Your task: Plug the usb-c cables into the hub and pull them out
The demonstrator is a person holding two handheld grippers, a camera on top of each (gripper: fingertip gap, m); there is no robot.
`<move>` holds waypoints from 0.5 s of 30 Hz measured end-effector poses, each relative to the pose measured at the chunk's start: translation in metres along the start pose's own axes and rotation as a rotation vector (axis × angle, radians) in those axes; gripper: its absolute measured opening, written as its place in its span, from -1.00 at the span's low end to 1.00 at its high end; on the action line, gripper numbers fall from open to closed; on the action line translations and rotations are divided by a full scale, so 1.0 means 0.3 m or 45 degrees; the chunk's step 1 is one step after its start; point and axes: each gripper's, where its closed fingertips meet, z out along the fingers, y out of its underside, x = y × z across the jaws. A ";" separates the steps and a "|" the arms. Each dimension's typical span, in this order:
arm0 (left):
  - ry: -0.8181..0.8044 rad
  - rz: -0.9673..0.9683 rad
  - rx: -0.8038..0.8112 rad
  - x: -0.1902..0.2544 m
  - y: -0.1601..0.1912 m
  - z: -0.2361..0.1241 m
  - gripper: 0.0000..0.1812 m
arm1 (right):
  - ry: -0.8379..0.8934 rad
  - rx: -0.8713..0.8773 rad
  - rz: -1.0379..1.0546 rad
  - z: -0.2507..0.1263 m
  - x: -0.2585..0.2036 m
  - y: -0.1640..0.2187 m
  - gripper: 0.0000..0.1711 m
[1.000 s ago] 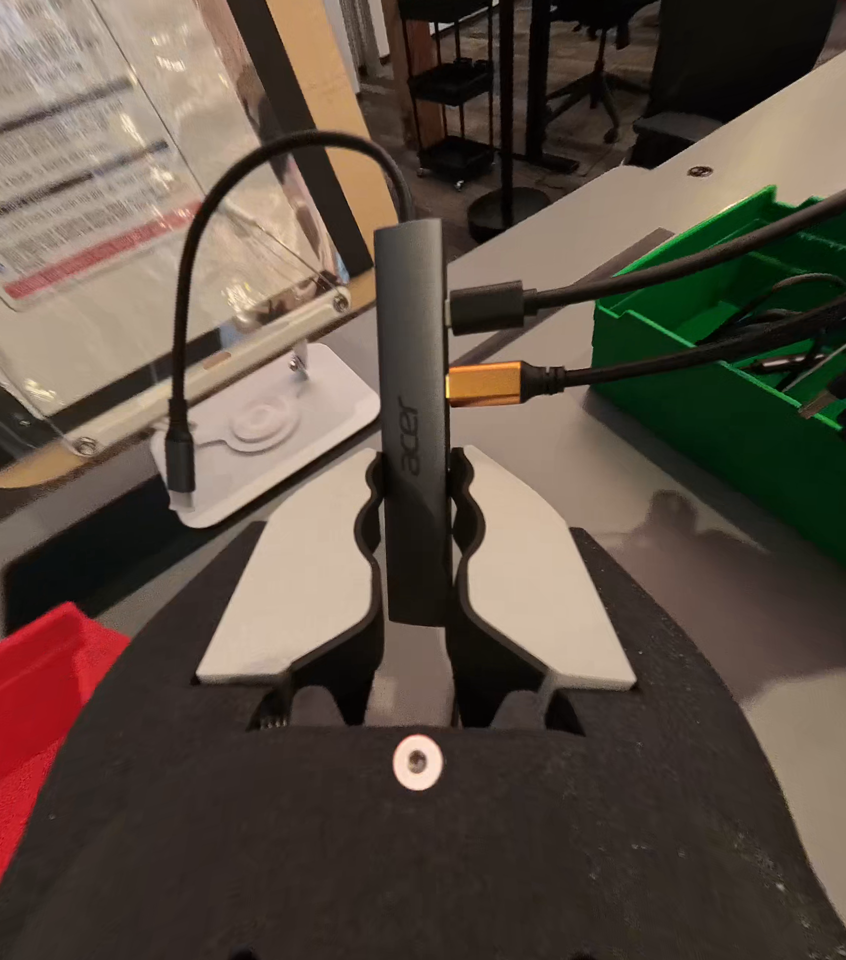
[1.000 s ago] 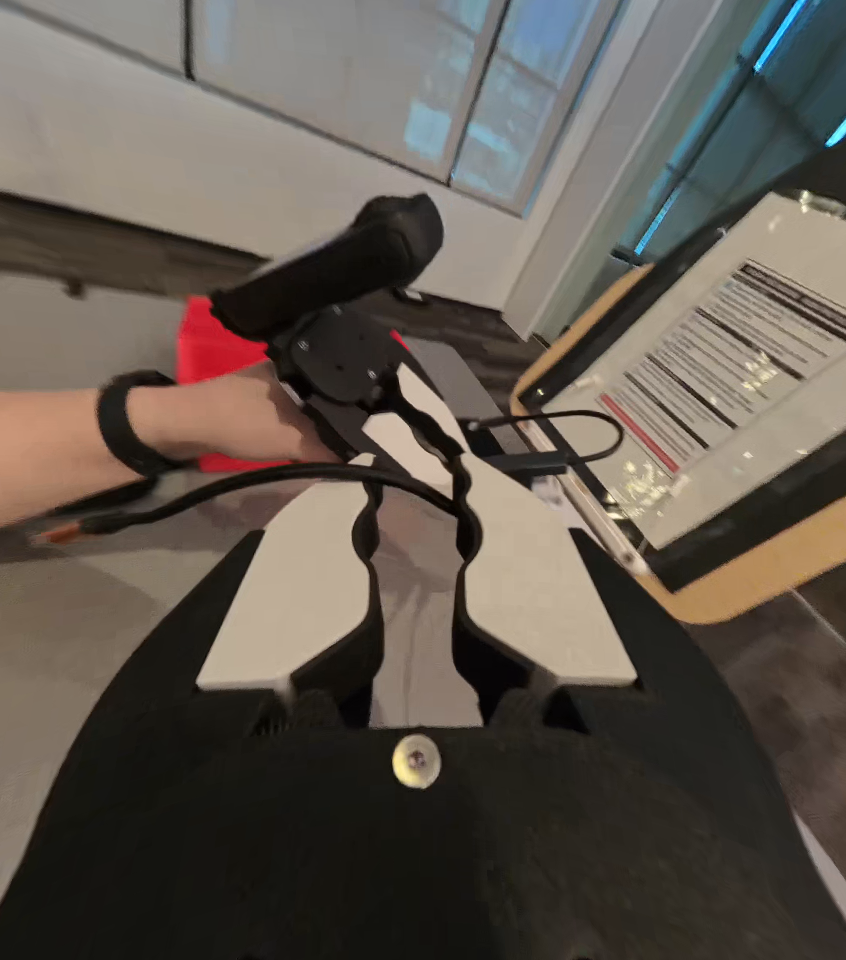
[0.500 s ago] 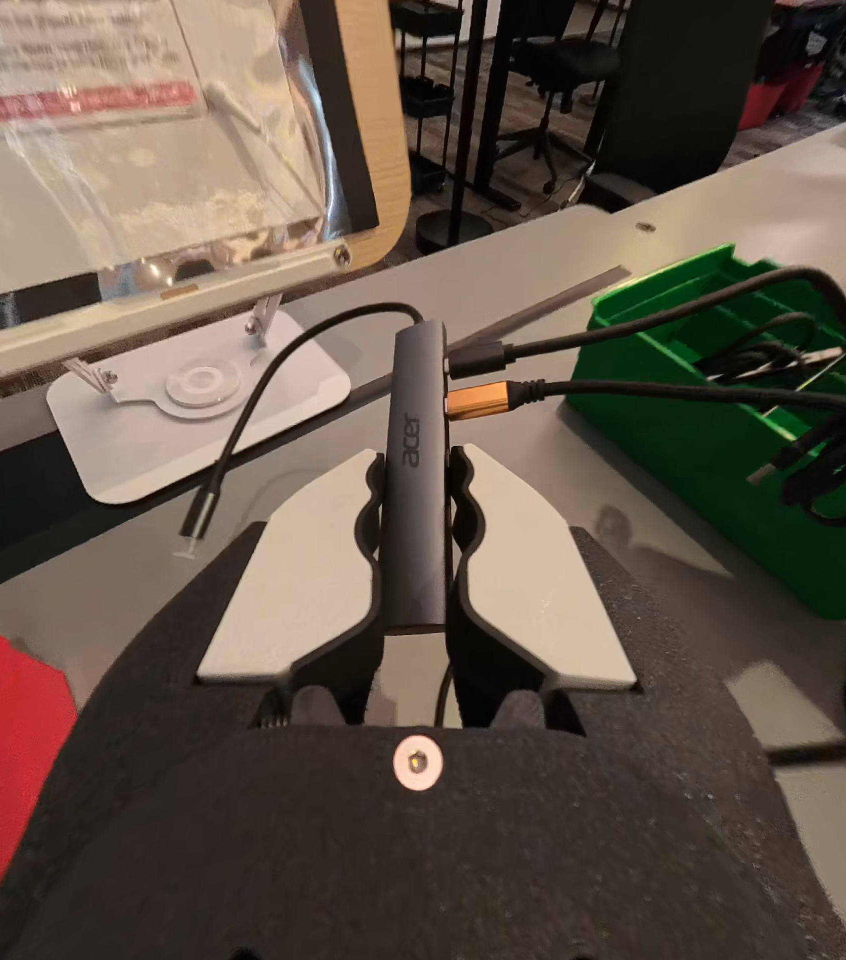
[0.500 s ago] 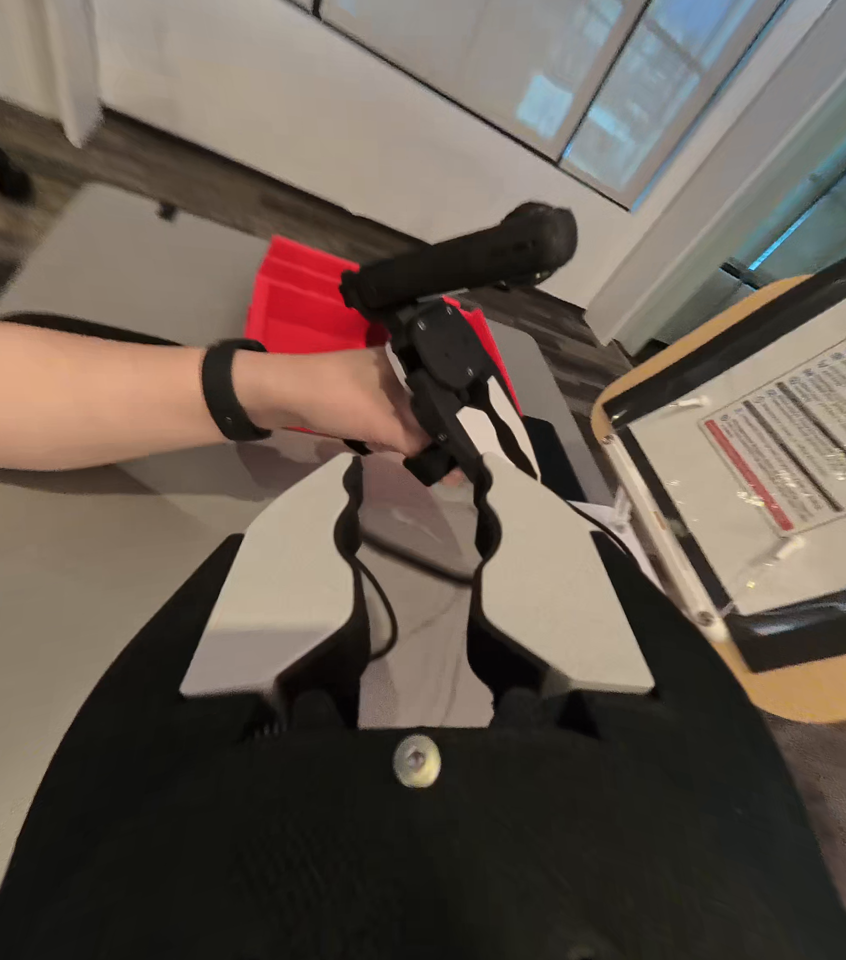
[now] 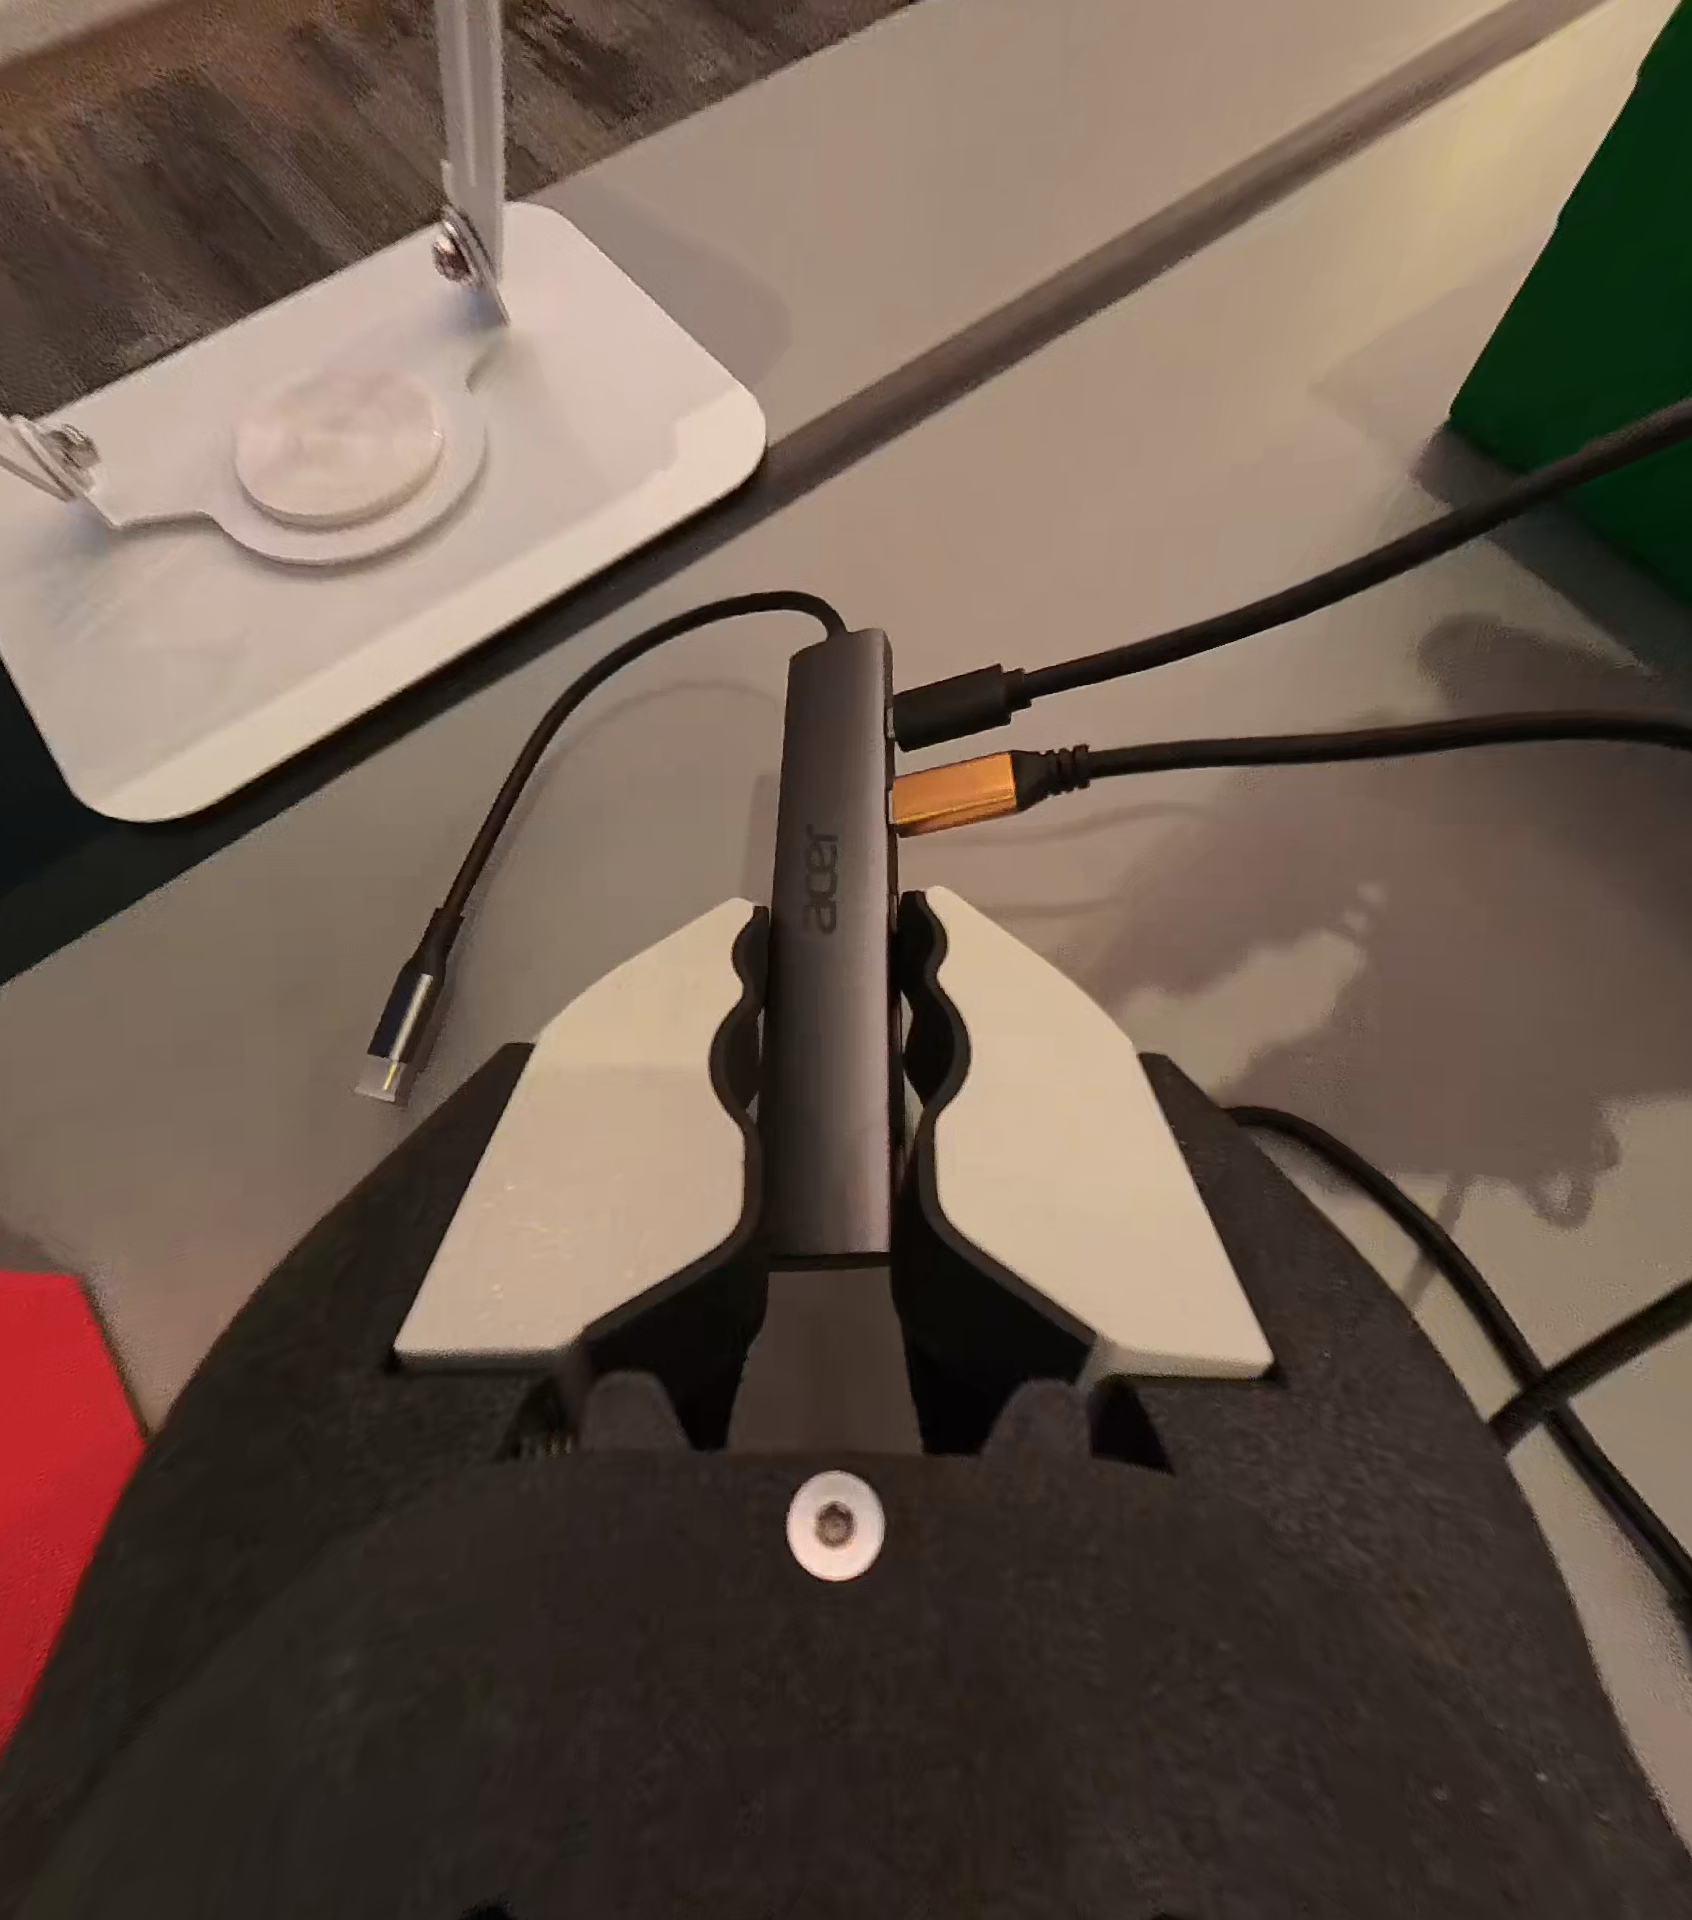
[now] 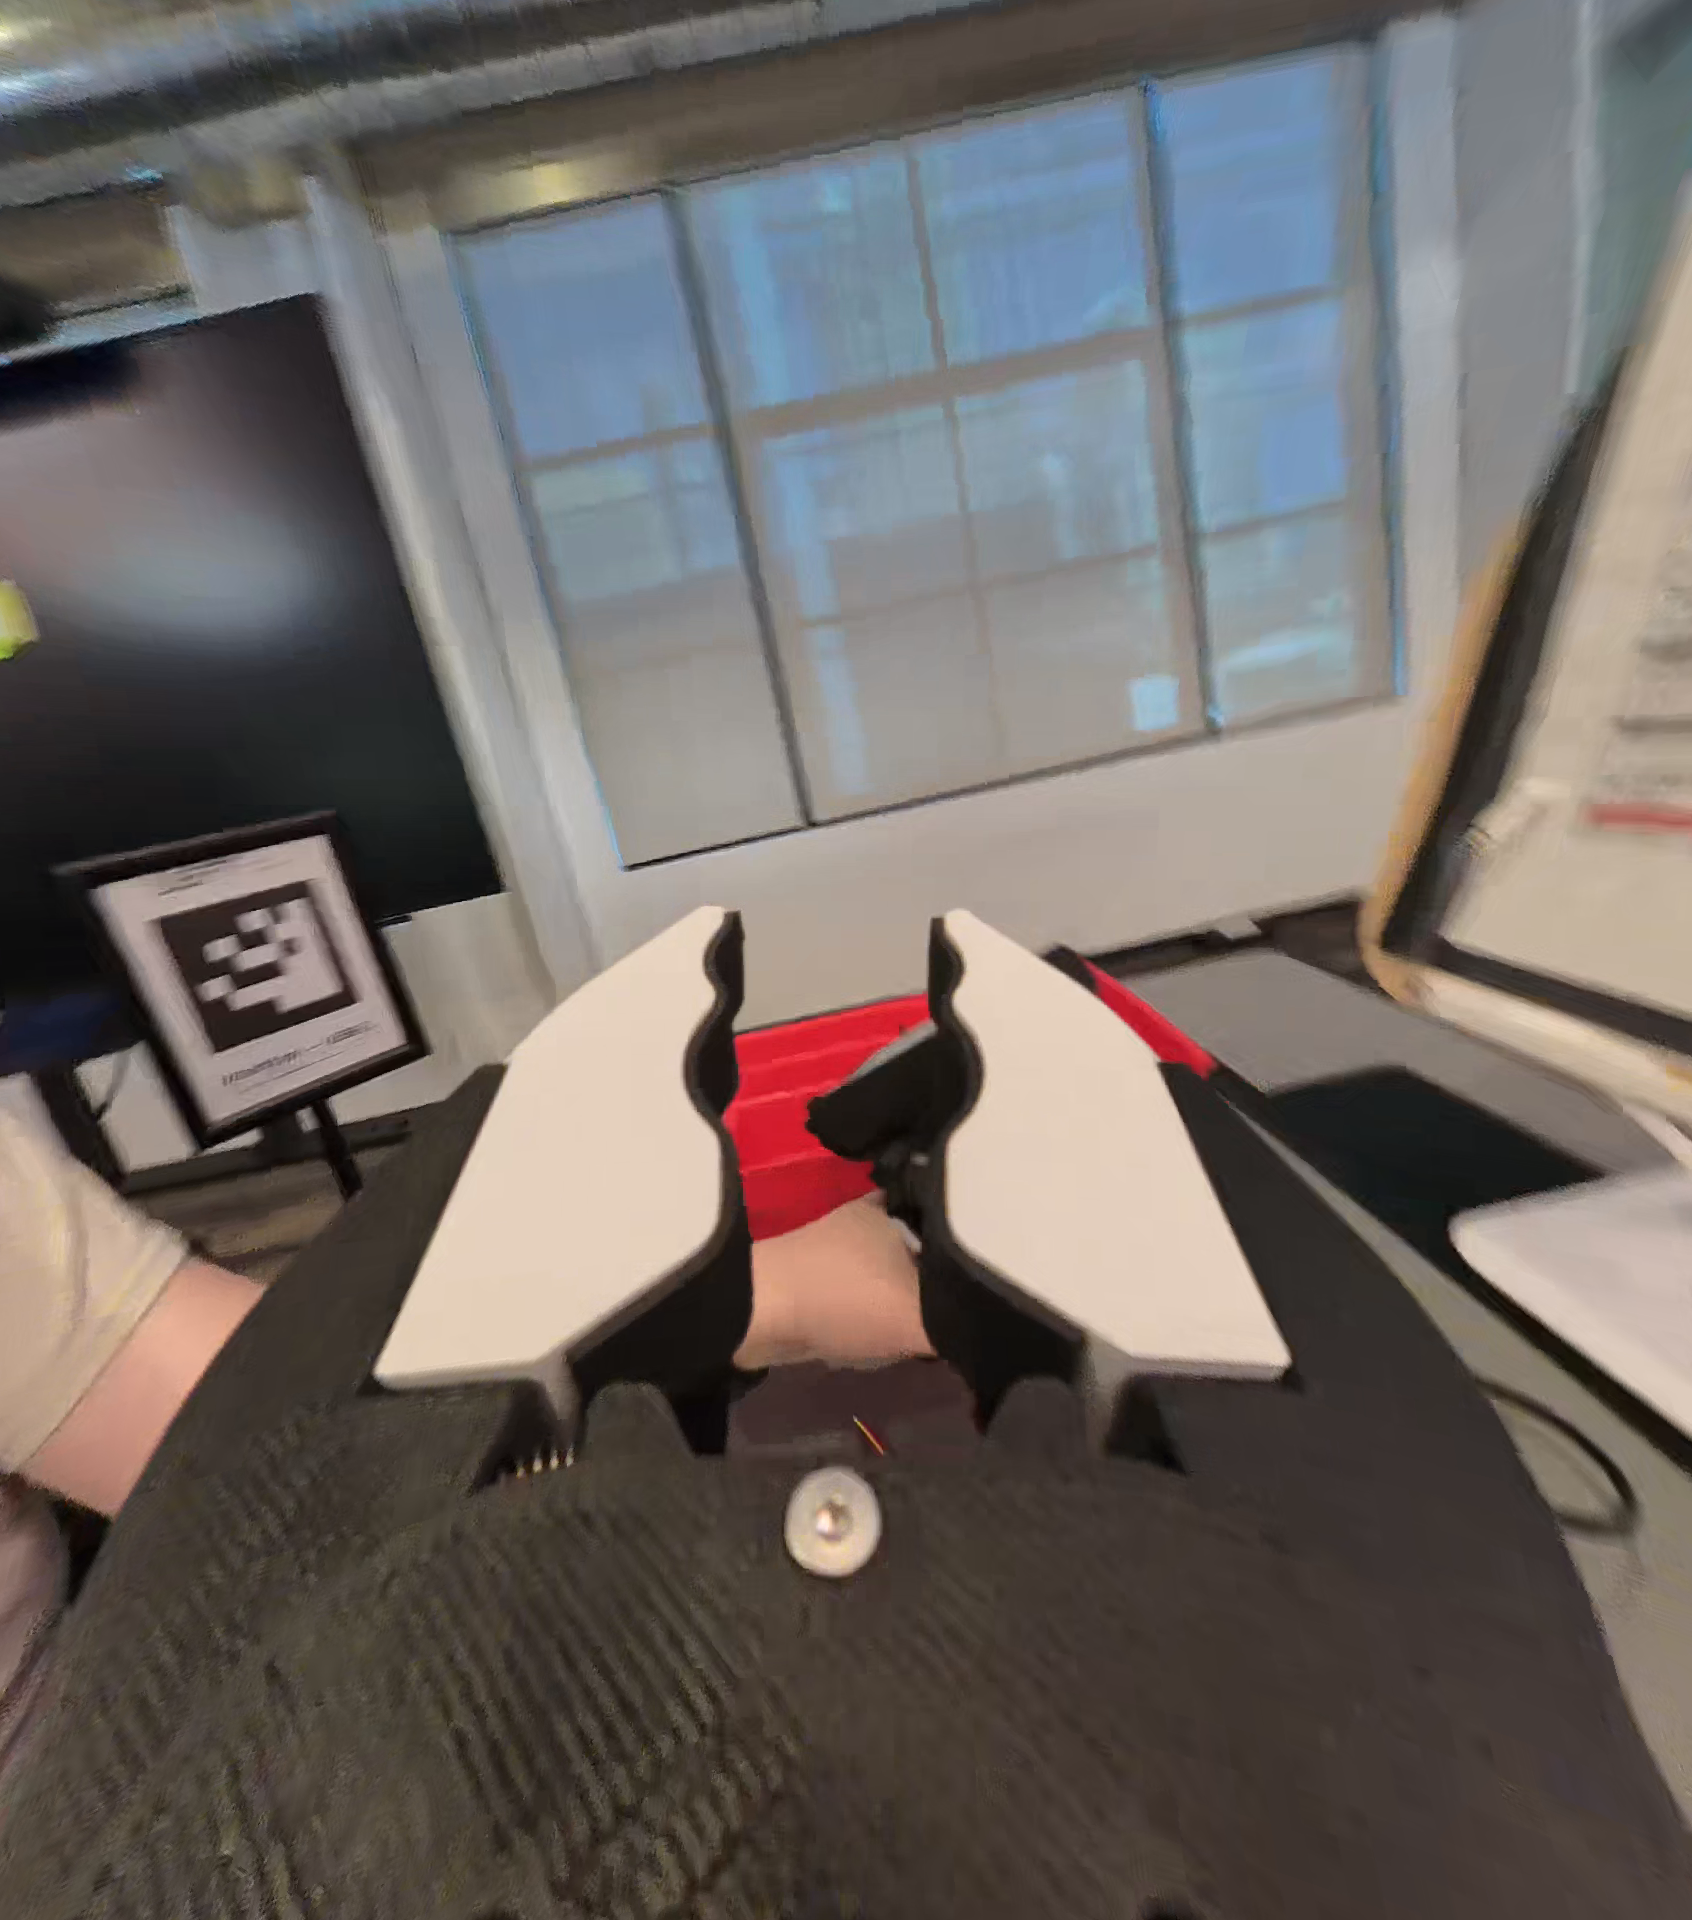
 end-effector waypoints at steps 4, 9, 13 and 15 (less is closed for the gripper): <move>0.030 0.051 -0.115 0.019 0.064 0.048 -0.74 | 0.308 -0.171 -0.024 -0.001 0.143 0.100 -0.62; -0.035 0.120 -0.275 0.005 0.144 0.090 -0.75 | 0.236 -0.371 0.087 0.060 0.116 0.211 -0.61; 0.034 0.042 -0.291 0.014 0.157 0.089 -0.74 | 0.198 -0.287 0.164 0.069 0.083 0.159 -0.65; 0.061 -0.028 -0.266 0.018 0.142 0.079 -0.73 | 0.304 -0.312 0.106 0.050 0.121 0.166 -0.65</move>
